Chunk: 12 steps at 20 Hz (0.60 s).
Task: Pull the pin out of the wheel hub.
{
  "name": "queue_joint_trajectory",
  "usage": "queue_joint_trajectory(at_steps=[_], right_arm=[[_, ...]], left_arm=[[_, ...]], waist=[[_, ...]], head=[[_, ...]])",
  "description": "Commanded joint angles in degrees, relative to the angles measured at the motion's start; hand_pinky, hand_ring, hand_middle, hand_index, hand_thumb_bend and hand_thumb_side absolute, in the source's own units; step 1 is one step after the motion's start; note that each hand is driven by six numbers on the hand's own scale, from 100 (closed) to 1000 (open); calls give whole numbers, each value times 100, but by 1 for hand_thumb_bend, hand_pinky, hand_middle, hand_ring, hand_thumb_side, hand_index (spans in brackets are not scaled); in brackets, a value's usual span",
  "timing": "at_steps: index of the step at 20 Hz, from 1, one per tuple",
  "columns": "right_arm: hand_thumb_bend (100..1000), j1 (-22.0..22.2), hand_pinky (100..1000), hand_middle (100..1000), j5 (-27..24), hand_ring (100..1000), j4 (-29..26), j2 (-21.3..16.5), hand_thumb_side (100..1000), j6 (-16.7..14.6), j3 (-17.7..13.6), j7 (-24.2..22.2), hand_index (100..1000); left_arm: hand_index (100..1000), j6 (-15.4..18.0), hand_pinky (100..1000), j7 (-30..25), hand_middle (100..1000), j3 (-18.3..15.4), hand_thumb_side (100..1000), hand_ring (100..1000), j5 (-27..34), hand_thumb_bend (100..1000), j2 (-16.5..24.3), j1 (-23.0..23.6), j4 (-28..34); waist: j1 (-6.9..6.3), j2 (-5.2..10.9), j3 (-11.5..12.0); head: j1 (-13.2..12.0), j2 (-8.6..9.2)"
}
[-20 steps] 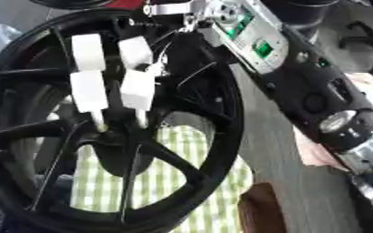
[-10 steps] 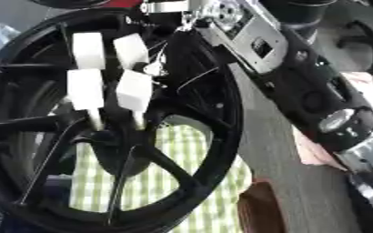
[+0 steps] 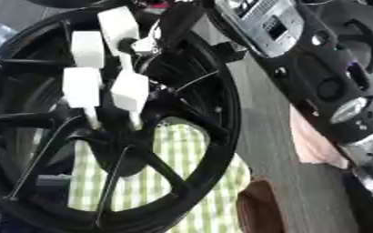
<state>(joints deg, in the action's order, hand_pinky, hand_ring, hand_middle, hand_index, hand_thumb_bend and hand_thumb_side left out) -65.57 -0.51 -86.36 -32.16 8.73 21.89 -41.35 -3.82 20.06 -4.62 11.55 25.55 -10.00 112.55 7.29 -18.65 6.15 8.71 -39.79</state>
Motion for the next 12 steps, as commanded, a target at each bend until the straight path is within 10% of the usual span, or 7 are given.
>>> queue_joint_trajectory(at_steps=[1,7,12], right_arm=[[100,-121,880,461,-317,684,-245,-342,147,191,-311,19,581],[100,408,882,475,-1141,686,-922,-1367,157,350,-901,497,602],[100,1679,883,491,-1715,690,-1614,-2437,161,289,-1622,1222,622]], left_arm=[[781,16,719,29,625,-78,771,642,6,100,94,9,64],[781,30,719,102,625,-154,766,642,-25,100,117,86,83],[781,32,719,147,625,-190,762,642,-39,100,99,116,103]], waist=[[-67,187,-29],[-146,217,-184],[-262,213,-307]], head=[[3,-60],[-167,-115],[-347,-101]])
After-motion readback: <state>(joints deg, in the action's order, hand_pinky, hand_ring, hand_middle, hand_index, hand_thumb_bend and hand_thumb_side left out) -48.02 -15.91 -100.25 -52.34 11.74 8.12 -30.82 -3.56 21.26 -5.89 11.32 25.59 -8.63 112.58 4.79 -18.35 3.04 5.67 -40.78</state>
